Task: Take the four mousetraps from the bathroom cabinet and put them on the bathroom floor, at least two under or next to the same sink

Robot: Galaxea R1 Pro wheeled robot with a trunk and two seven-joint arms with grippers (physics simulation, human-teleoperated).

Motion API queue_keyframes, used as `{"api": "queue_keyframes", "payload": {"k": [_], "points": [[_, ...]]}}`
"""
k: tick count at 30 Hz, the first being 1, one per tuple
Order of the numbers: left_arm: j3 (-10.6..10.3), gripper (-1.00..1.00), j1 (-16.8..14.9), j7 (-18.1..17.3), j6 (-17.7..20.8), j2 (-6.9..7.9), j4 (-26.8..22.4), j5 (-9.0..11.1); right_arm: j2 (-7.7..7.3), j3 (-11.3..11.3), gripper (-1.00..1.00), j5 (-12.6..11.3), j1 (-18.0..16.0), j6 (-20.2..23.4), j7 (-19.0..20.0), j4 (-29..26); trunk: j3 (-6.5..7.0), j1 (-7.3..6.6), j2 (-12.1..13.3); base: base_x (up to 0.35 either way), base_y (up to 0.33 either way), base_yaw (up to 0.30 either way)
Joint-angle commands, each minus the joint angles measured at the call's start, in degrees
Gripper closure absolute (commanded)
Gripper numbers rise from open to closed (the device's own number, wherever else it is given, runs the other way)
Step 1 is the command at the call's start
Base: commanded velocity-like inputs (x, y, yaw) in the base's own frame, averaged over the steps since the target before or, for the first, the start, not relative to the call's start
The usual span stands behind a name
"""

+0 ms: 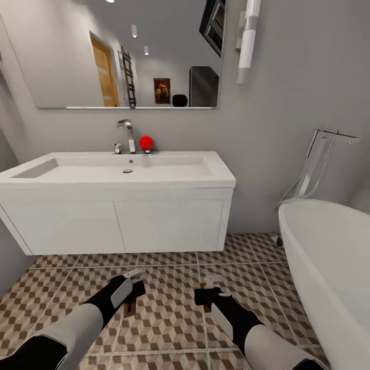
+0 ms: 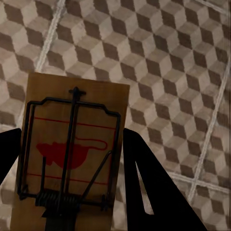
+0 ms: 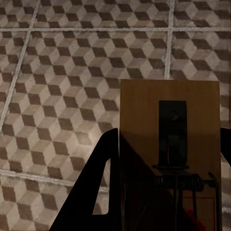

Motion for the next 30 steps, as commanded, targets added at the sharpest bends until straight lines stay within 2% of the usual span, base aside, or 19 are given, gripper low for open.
{"api": "queue_keyframes", "payload": {"k": [1,9,12,13,17,21,30], "points": [[0.0,1.00,0.0,-0.2,0.0,-0.04,0.0,-0.2,0.17,0.0,1.00,-0.1,0.0,-0.1,0.1,-0.1,-0.18,0.23,-0.4,0.000,0.000,-0.290],[-0.1,1.00,0.9,0.2,-5.5,-0.44,0.1,-0.5,0.75,0.1,1.00,0.0,-0.2,-0.3,-0.1,-0.4,-1.62,1.98,-3.6,0.000,0.000,-0.164],[-1.2,1.00,1.0,0.9,-6.7,-0.68,0.3,-2.5,0.75,0.1,1.00,0.1,-0.2,-0.9,-0.1,-0.4,-2.16,2.64,-4.8,0.000,0.000,-0.033],[-1.9,1.00,1.1,1.8,-7.1,-0.89,0.4,-3.9,0.75,0.2,1.00,0.2,-0.2,-1.0,0.0,-0.4,-2.34,2.86,-5.2,0.000,0.000,-0.017],[-2.8,1.00,1.9,5.3,-7.6,-1.15,0.6,-5.9,0.75,0.4,1.00,0.3,-0.1,-1.2,0.0,-0.4,-3.06,3.74,-6.8,0.000,0.000,-0.008],[-3.0,1.00,2.1,6.5,-8.0,-1.21,0.7,-6.6,0.75,0.4,1.00,0.4,-0.1,-1.3,0.1,-0.4,-3.77,4.62,-8.4,0.000,0.000,-0.002],[-3.0,1.00,2.4,6.9,-8.7,-1.18,0.7,-6.7,0.75,0.5,1.00,0.4,0.0,-1.3,0.3,-0.5,-5.39,6.60,-12.0,0.000,0.000,0.000]]}}
